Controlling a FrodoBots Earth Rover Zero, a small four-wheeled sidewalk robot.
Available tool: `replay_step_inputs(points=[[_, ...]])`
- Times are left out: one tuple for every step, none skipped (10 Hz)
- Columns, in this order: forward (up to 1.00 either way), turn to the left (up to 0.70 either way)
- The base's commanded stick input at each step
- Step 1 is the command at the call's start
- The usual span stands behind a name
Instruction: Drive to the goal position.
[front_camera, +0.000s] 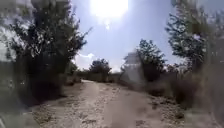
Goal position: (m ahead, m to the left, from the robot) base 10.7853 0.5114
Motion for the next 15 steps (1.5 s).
replay_step_inputs(points=[[0.6, 0.04], [0.6, 0.01], [0.6, 0.01], [0.6, 0.01], [0.6, 0.11], [0.6, 0.15], [0.6, 0.15], [0.6, 0.07], [0.6, 0.01], [0.6, 0.01], [0.6, 0.01], [0.6, 0.01], [0.6, 0.01], [0.6, 0.01], [0.6, 0.01]])
